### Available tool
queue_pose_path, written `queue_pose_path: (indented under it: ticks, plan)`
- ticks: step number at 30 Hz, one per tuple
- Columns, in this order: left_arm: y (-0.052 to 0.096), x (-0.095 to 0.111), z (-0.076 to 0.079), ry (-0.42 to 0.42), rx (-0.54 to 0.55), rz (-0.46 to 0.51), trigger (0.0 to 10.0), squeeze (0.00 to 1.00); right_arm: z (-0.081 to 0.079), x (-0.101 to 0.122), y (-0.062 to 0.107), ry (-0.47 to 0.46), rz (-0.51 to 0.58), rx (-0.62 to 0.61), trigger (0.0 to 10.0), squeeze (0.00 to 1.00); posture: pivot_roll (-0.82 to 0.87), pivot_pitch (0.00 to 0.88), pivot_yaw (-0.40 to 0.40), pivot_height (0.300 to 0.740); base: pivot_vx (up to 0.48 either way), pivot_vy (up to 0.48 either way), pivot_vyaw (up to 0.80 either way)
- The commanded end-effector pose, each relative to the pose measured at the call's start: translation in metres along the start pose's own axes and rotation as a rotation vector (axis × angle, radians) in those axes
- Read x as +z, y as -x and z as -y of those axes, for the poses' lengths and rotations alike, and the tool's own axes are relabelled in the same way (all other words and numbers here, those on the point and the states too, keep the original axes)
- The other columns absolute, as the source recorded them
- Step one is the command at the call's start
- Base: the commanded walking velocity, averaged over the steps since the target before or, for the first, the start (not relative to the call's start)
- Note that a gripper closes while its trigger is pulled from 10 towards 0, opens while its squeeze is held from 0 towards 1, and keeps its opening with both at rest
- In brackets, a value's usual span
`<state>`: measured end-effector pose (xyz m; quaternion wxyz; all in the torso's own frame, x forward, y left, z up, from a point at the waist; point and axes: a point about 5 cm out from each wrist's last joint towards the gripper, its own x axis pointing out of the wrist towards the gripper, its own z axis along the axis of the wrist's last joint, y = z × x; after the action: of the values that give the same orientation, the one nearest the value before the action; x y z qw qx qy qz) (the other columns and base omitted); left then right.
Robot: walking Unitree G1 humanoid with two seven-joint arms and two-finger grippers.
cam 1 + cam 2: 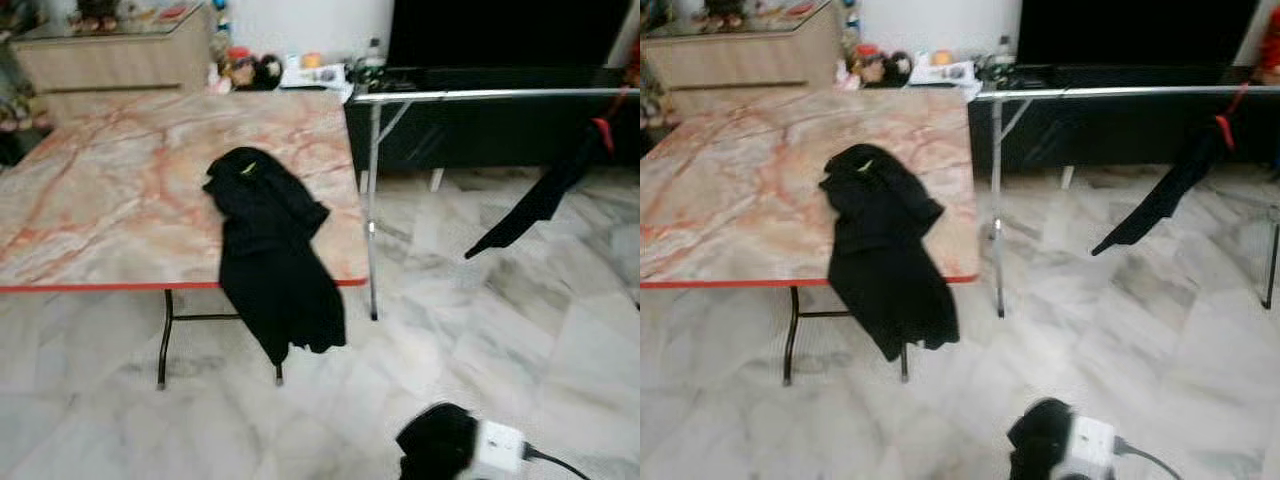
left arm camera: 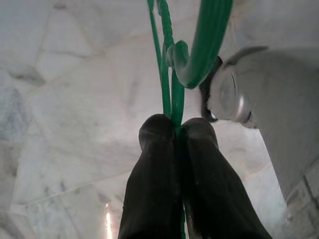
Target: Hang hanger
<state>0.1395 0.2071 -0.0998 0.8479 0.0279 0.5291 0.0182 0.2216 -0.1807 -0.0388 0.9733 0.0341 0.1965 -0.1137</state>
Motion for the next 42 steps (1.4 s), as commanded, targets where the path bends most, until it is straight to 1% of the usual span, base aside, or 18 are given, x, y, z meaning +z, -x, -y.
queue_pose_path:
  ticks: [1, 15, 21, 25, 28, 30, 42]
  plan:
    - [0.0003, -0.0047, 0.0017, -0.008, -0.008, -0.017, 10.0, 0.0, 0.0112, -0.0002, 0.0006, 0.009, 0.002, -0.029, 10.0, 0.0, 0.08, 0.072, 0.049, 0.74, 0.0, 0.454, 0.0]
    - [0.0006, -0.0056, 0.0011, -0.004, -0.008, -0.017, 10.0, 0.0, 0.0113, -0.0015, 0.0013, 0.008, -0.001, -0.031, 10.0, 0.0, 0.08, 0.077, 0.049, 0.74, 0.0, 0.445, 0.0]
    - [0.0006, -0.0049, 0.0014, -0.015, -0.011, -0.009, 10.0, 0.0, 0.0114, -0.0011, 0.0011, 0.009, 0.0, -0.03, 10.0, 0.0, 0.08, 0.078, 0.049, 0.74, 0.0, 0.0, 0.0]
    - [0.0006, -0.0046, 0.002, 0.003, -0.017, 0.001, 10.0, 0.0, 0.011, -0.0009, 0.0009, 0.009, 0.0, -0.028, 10.0, 0.0, 0.08, 0.079, 0.047, 0.74, 0.0, 0.0, 0.0]
    - [0.0006, -0.0044, 0.0022, 0.002, -0.017, 0.002, 10.0, 0.0, 0.0109, -0.0007, 0.0006, 0.01, 0.0, -0.028, 10.0, 0.0, 0.08, 0.079, 0.047, 0.74, 0.0, 0.0, 0.0]
    - [0.0005, -0.0048, 0.0019, -0.017, -0.016, -0.009, 10.0, 0.0, 0.0109, -0.0006, 0.0006, 0.009, 0.0, -0.028, 10.0, 0.0, 0.08, 0.078, 0.047, 0.74, 0.0, 0.0, 0.0]
    - [0.0006, -0.0052, 0.0022, -0.027, -0.028, -0.012, 10.0, 0.0, 0.0104, -0.0008, 0.0009, 0.009, 0.001, -0.027, 10.0, 0.0, 0.08, 0.073, 0.049, 0.74, 0.0, 0.0, 0.0]
